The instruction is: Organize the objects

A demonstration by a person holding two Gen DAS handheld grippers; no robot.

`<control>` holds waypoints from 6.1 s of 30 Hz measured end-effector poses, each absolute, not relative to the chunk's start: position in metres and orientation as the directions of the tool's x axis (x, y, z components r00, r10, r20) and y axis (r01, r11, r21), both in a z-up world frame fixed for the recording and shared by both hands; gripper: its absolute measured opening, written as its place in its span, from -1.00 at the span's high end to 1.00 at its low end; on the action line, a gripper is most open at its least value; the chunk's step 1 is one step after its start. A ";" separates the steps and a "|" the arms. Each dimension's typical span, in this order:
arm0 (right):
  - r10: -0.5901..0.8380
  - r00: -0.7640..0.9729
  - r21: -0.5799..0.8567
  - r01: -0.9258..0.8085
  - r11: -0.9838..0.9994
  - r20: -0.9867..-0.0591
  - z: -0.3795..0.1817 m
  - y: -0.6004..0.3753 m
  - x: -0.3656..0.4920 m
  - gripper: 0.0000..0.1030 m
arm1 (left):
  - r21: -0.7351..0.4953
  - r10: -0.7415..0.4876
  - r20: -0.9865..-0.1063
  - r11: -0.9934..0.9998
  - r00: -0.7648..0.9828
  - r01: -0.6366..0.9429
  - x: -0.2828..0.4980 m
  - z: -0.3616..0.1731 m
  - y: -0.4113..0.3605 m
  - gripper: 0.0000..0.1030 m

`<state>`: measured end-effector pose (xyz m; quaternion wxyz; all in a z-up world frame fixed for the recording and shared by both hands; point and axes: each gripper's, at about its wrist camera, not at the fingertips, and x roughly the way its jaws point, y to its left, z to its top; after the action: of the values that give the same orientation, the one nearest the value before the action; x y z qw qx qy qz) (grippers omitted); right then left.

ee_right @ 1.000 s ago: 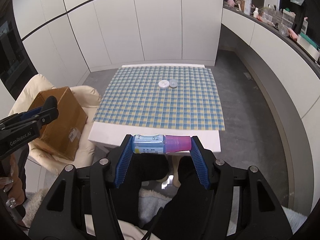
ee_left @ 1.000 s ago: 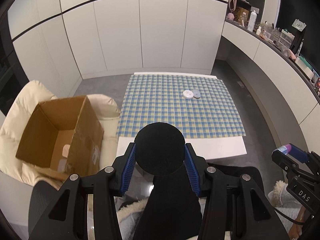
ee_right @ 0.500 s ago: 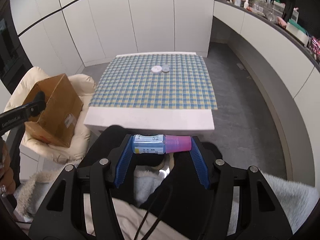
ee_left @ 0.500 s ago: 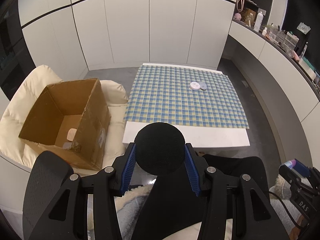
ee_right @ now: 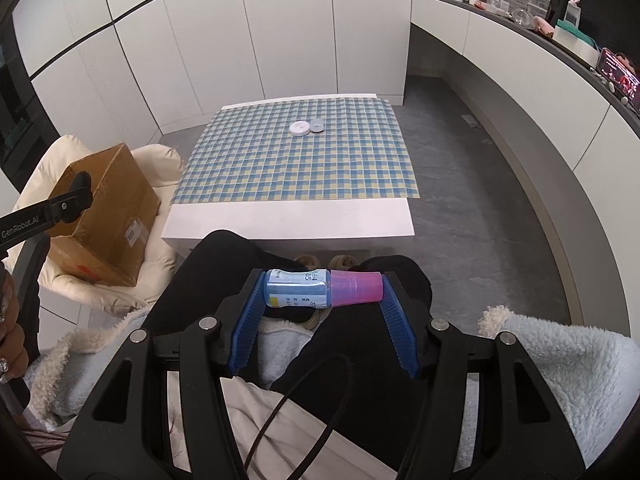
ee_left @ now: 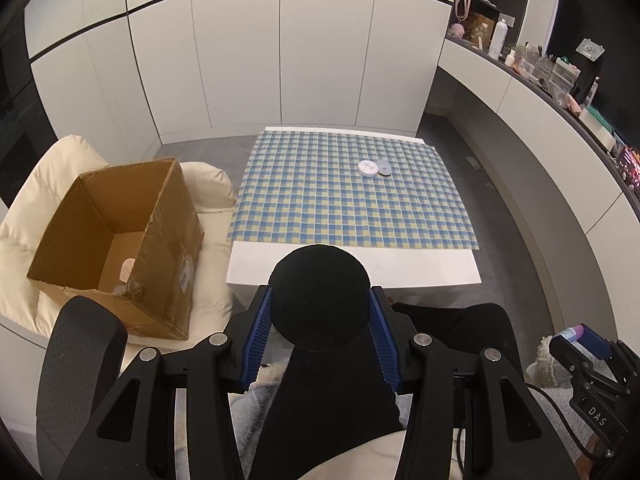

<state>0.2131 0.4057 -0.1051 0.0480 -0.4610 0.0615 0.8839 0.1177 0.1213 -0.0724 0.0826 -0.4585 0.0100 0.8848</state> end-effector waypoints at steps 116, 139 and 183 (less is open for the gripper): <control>-0.375 -0.441 0.013 0.634 -0.773 -0.816 -0.111 0.062 0.013 -0.16 | -0.063 -0.224 -0.845 -0.860 -0.486 0.506 0.057 -0.107 -0.155 0.07; -0.406 -0.339 0.023 0.743 -0.668 -0.848 -0.169 -0.055 -0.082 -0.23 | -0.106 -0.253 -0.842 -0.788 -0.476 0.607 -0.019 -0.149 -0.224 -0.54; -0.403 -0.340 0.070 0.685 -0.725 -0.850 -0.158 -0.026 -0.080 -0.94 | -0.066 -0.254 -0.877 -0.777 -0.408 0.626 0.006 -0.140 -0.214 -0.93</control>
<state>-0.0798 -0.0264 -0.1584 -0.3382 -0.4643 -0.1519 0.8043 0.0062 -0.2142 -0.1401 -0.2699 -0.4726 -0.1968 0.8155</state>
